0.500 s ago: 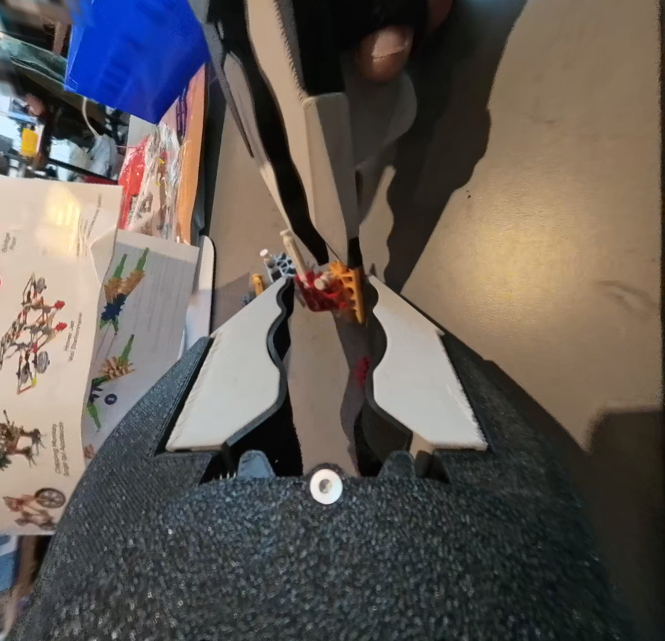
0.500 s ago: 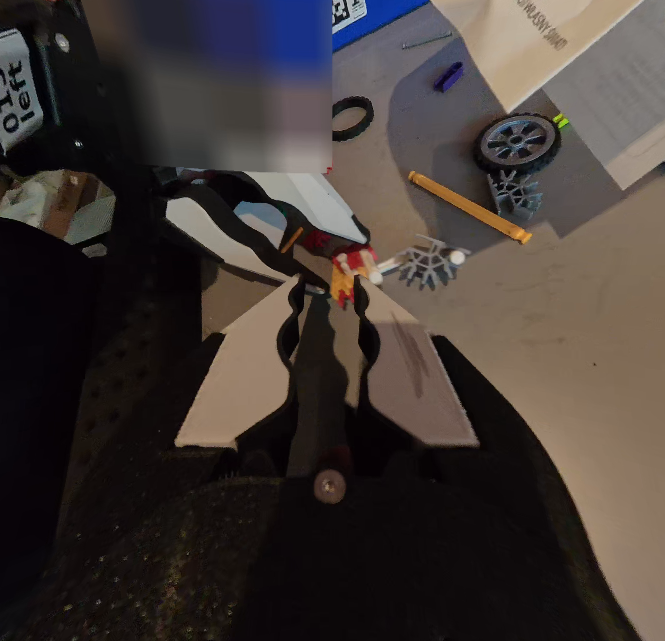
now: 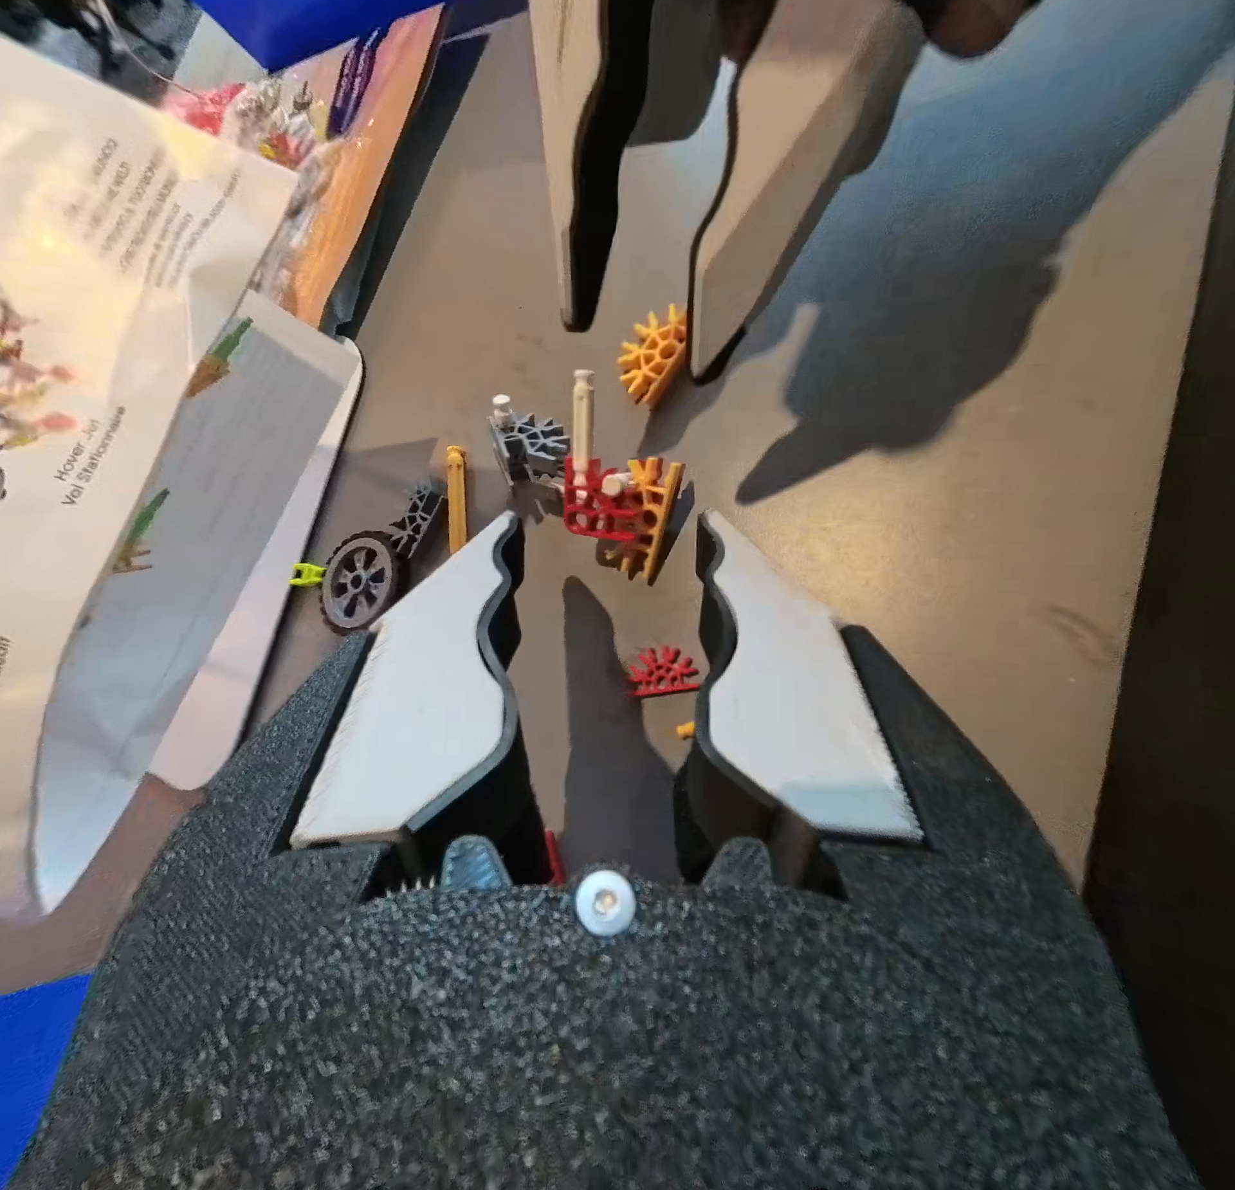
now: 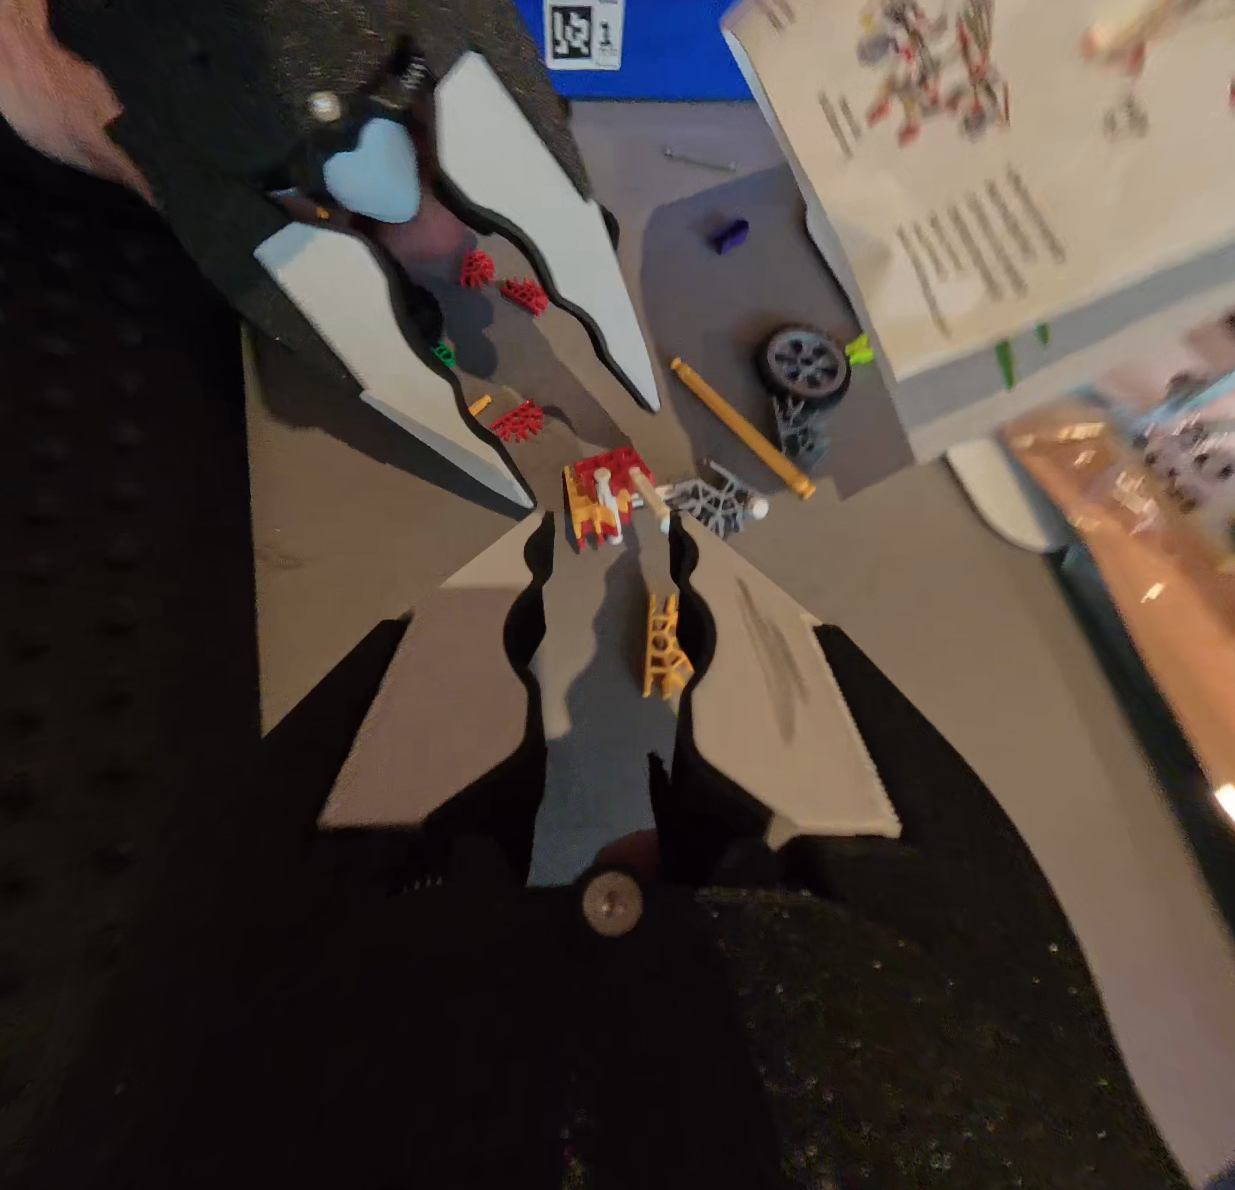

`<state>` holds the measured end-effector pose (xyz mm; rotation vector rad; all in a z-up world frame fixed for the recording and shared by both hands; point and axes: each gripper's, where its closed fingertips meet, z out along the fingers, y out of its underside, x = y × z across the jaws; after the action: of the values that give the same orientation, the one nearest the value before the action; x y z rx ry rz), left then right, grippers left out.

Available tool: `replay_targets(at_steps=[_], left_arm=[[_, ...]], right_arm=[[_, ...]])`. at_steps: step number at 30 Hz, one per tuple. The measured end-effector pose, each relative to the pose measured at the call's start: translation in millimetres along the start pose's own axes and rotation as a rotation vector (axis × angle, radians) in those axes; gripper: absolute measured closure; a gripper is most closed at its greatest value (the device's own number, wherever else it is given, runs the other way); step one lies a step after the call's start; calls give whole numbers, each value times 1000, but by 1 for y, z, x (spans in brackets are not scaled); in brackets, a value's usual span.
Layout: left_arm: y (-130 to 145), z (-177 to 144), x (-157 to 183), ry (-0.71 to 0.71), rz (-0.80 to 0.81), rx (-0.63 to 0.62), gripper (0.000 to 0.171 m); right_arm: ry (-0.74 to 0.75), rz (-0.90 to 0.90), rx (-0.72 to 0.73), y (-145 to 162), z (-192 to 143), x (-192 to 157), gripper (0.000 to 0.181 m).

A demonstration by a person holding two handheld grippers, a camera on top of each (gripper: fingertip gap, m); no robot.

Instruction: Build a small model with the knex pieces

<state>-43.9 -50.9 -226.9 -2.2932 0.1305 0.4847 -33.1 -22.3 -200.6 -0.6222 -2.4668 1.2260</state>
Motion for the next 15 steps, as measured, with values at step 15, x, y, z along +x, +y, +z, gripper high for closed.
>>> replay_targets(at_steps=[15], left_arm=[[6,16,7,121,-112,-55,147]], right_arm=[[24,-132,-126,18,24,8,176]])
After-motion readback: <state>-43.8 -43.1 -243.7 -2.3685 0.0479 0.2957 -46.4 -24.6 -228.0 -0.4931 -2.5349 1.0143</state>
